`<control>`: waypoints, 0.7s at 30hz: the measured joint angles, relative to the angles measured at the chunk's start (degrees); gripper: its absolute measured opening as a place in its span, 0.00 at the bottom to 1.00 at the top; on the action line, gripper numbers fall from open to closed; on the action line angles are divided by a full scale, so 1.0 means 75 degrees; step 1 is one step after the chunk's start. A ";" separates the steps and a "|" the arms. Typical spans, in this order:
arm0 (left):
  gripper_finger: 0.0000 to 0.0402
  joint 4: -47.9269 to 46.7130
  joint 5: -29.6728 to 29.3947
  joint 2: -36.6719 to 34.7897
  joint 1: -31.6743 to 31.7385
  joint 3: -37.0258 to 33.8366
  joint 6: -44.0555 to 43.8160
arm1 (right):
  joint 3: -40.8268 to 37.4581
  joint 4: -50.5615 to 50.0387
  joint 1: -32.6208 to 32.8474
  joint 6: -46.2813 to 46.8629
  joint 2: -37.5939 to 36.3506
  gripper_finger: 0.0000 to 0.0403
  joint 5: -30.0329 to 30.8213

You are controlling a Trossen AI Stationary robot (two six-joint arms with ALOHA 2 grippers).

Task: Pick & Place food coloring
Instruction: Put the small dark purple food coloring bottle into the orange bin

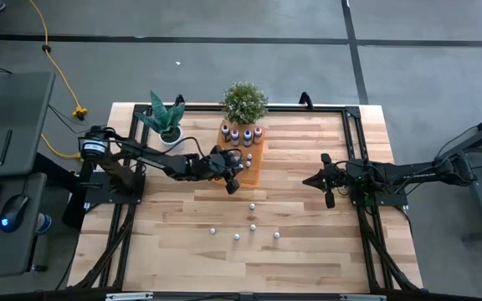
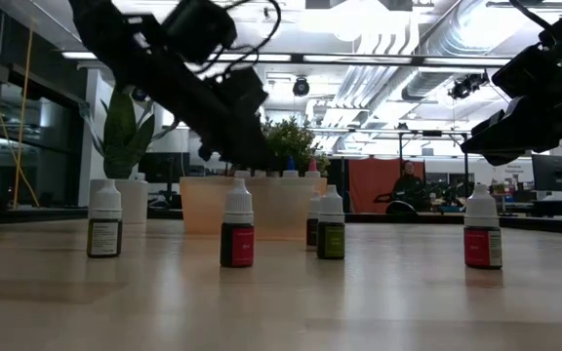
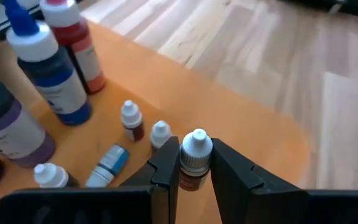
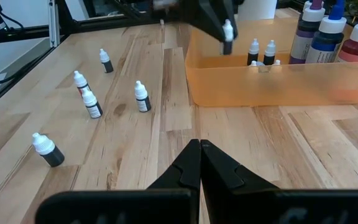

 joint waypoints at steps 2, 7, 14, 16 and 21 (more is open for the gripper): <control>0.17 0.0179 0.0008 0.0186 0.0048 -0.0012 0.0047 | 0.0000 -0.0002 -0.0001 0.0000 0.0000 0.00 0.0001; 0.17 0.0592 -0.0003 0.0573 0.0267 0.0000 0.0036 | 0.0001 -0.0003 0.0000 0.0000 0.0000 0.00 -0.0002; 0.17 0.0769 -0.0009 0.0752 0.0382 -0.0009 0.0029 | 0.0003 -0.0003 0.0000 0.0000 0.0000 0.00 -0.0002; 0.17 0.0787 -0.0013 0.0752 0.0422 -0.0006 0.0027 | 0.0000 -0.0003 0.0000 0.0000 0.0000 0.00 0.0000; 0.17 0.0769 -0.0076 0.0752 0.0629 -0.0009 0.0041 | 0.0000 -0.0003 0.0000 -0.0001 0.0000 0.00 -0.0002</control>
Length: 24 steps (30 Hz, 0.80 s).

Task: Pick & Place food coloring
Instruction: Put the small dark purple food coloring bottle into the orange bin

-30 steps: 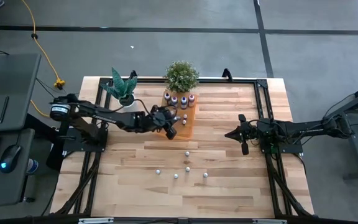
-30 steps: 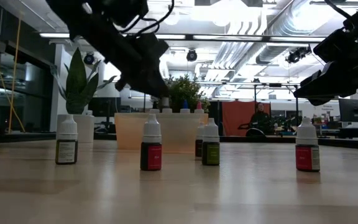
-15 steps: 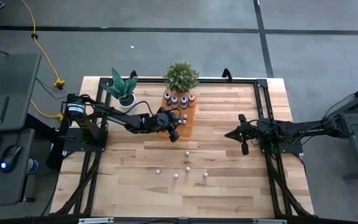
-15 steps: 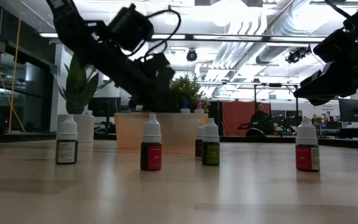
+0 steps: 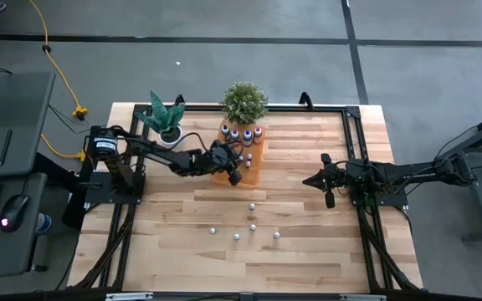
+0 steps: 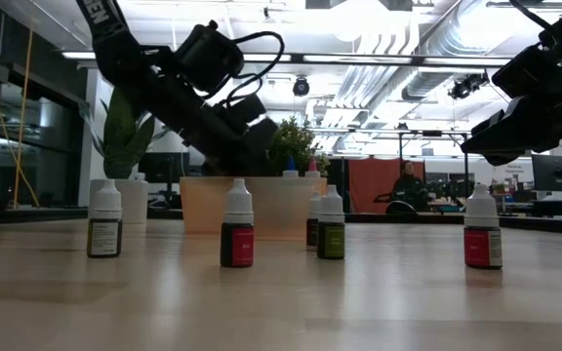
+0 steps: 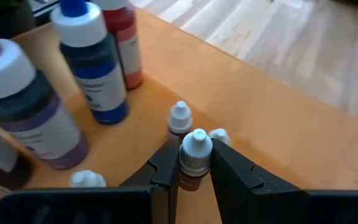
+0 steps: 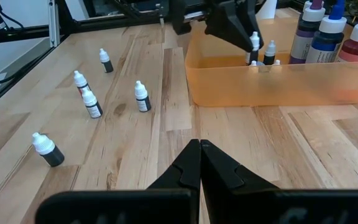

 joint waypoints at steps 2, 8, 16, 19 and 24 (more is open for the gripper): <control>0.17 -0.0021 -0.0011 0.0000 0.0047 0.0001 0.0000 | 0.0003 0.0000 0.0002 0.0001 0.0000 0.00 0.0000; 0.17 -0.0038 -0.0015 0.0007 0.0053 0.0003 0.0006 | 0.0001 0.0000 0.0002 0.0001 0.0000 0.00 0.0001; 0.17 0.0123 0.0172 0.0351 0.0034 0.0041 0.0125 | 0.0000 -0.0003 -0.0001 0.0001 0.0000 0.00 0.0000; 0.17 0.0165 0.0099 0.0359 0.0036 0.0038 0.0100 | 0.0002 0.0000 0.0002 0.0001 0.0000 0.00 0.0000; 0.17 0.0236 0.0113 0.0367 0.0036 0.0032 0.0129 | 0.0002 0.0000 0.0001 0.0001 0.0000 0.00 0.0001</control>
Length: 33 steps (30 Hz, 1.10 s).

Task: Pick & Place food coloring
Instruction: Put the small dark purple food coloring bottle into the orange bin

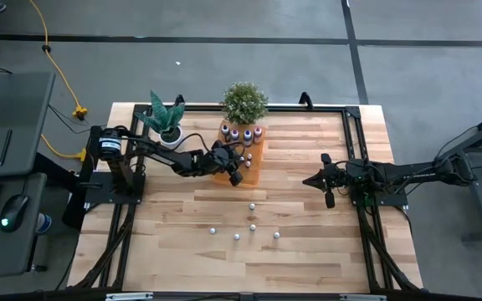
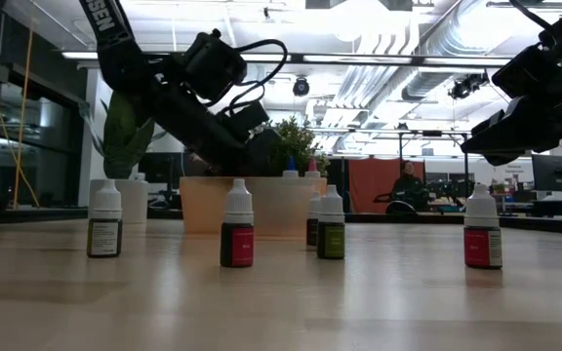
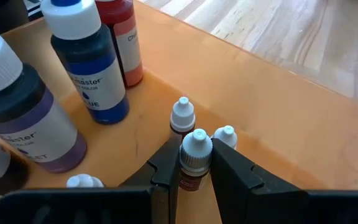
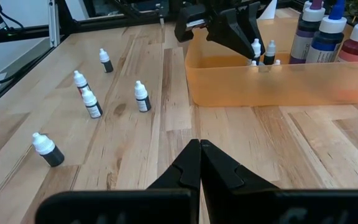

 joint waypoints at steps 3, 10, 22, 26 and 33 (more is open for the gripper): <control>0.17 -0.0006 0.0013 0.0000 -0.0003 -0.0001 -0.0001 | -0.0001 0.0000 0.0001 0.0000 0.0000 0.00 0.0001; 0.17 -0.0012 0.0021 0.0003 -0.0003 -0.0003 0.0002 | -0.0001 0.0000 -0.0001 -0.0002 0.0000 0.00 -0.0001; 0.29 -0.0020 0.0047 0.0006 -0.0003 -0.0006 0.0011 | -0.0002 0.0000 0.0001 0.0000 0.0000 0.00 0.0000; 0.30 -0.0020 0.0047 0.0008 -0.0003 -0.0009 0.0011 | 0.0001 0.0000 0.0000 0.0000 0.0000 0.00 -0.0001; 0.30 -0.0026 -0.0012 0.0011 -0.0003 -0.0011 0.0008 | 0.0000 0.0000 0.0000 -0.0001 0.0000 0.00 -0.0001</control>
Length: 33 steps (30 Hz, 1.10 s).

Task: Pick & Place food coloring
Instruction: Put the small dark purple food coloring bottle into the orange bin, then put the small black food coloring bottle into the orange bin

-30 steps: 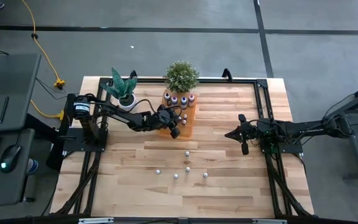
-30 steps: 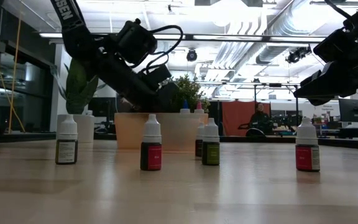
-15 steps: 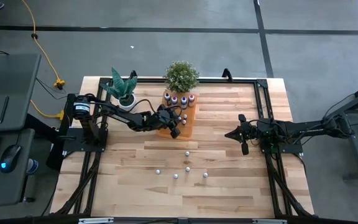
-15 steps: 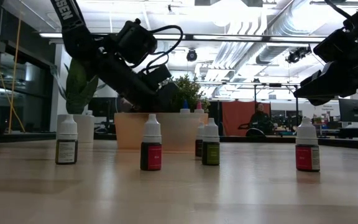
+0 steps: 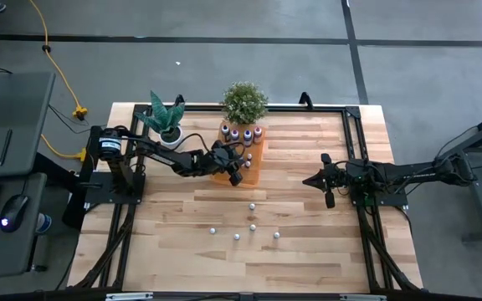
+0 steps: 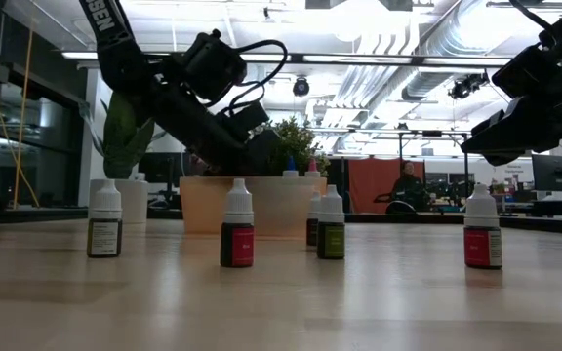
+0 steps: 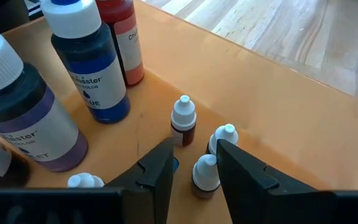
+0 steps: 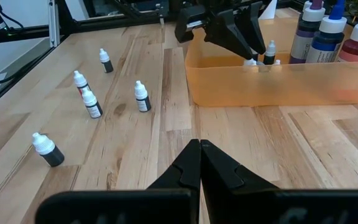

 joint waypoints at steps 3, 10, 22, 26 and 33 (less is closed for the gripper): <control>0.30 -0.0003 -0.0074 -0.0040 0.0000 -0.0008 0.0039 | 0.0000 0.0000 -0.0001 0.0001 0.0000 0.00 0.0000; 0.30 -0.0056 -0.0301 -0.0470 0.0000 0.0202 0.0670 | -0.0001 0.0000 0.0001 0.0001 0.0000 0.00 0.0000; 0.30 -0.0098 -0.0207 -0.1462 -0.0168 0.0672 0.1769 | -0.0001 0.0000 0.0001 0.0001 0.0000 0.00 0.0001; 0.30 -0.0840 -0.0102 -0.2356 -0.0330 0.0873 0.1946 | -0.0001 -0.0003 0.0001 0.0001 0.0000 0.00 0.0003; 0.30 -0.2979 0.0227 -0.3973 -0.1106 0.0973 0.2043 | 0.0001 -0.0003 0.0000 0.0001 -0.0002 0.00 0.0002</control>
